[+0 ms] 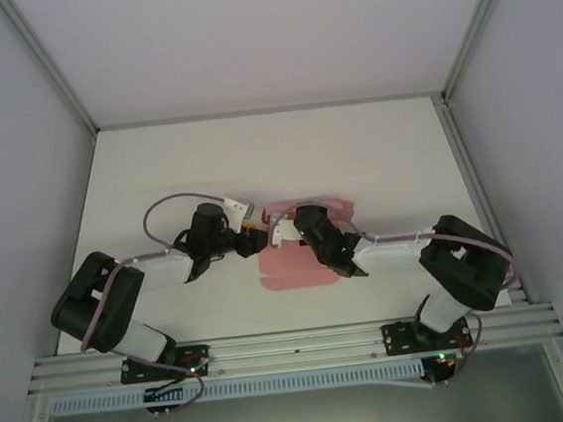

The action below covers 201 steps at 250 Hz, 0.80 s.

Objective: Assemble paper box

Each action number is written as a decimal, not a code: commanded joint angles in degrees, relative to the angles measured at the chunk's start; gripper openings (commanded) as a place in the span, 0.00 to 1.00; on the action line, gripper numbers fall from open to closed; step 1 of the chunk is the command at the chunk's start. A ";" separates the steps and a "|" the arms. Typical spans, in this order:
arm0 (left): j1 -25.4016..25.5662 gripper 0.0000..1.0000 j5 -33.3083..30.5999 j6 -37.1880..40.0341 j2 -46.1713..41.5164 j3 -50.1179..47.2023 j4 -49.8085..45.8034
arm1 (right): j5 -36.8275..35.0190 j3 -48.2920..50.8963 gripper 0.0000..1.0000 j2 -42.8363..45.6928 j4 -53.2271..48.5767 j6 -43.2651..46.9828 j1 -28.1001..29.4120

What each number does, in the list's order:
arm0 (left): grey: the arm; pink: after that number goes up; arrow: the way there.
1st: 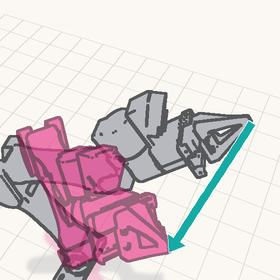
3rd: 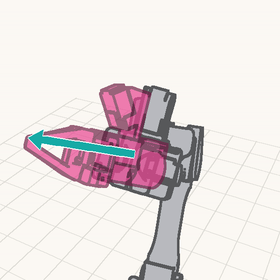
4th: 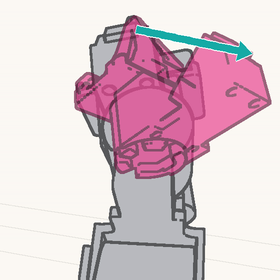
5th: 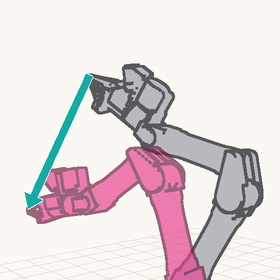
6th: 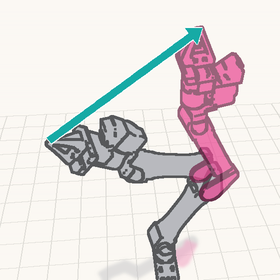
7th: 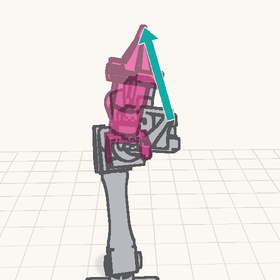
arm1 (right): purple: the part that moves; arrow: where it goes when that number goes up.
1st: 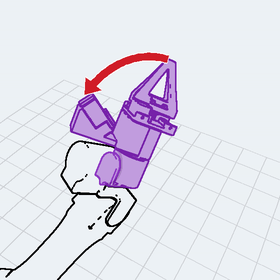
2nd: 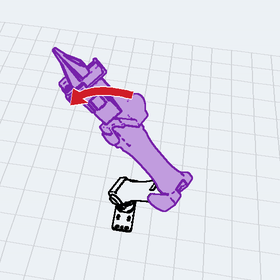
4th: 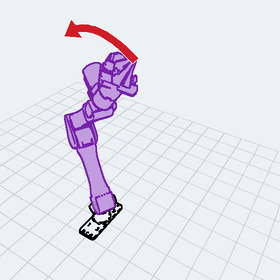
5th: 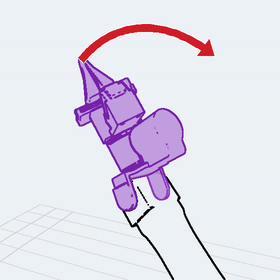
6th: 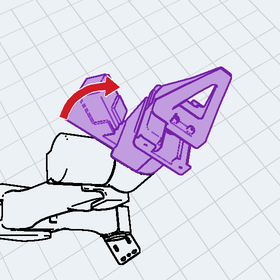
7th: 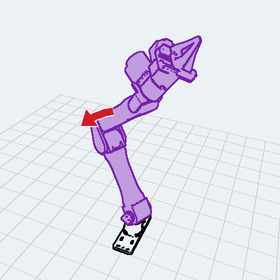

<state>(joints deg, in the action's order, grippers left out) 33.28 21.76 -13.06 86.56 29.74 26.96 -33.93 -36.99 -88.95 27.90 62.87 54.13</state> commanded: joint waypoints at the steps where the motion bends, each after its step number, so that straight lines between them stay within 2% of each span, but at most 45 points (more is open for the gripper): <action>1: 0.62 0.52 1.34 1.73 1.30 -1.73 6.14 | -2.81 1.97 0.00 -1.47 1.35 0.81 1.81; 45: 1.57 0.52 2.50 2.17 0.97 -4.65 10.41 | -4.77 2.59 0.00 -2.99 1.59 -0.86 2.81; 78: 1.80 0.52 3.07 3.40 -2.24 -6.88 10.01 | -5.80 3.57 0.00 -2.03 2.87 1.14 2.98; 104: 1.82 0.53 0.03 4.37 -3.59 -7.59 9.51 | -7.20 4.84 0.00 -2.30 5.22 3.98 3.53; 140: 1.89 0.48 0.18 5.35 -1.92 -5.79 9.50 | -7.09 5.26 0.00 -3.45 4.64 3.33 4.12; 201: 2.01 0.36 -3.50 7.60 -1.41 -4.28 10.03 | -7.34 4.61 0.00 -5.19 4.22 2.23 4.73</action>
<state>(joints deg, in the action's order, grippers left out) 34.79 21.12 -8.27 84.29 23.73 34.92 -41.95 -33.63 -91.83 36.95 65.87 58.04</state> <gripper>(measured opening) 0.394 0.050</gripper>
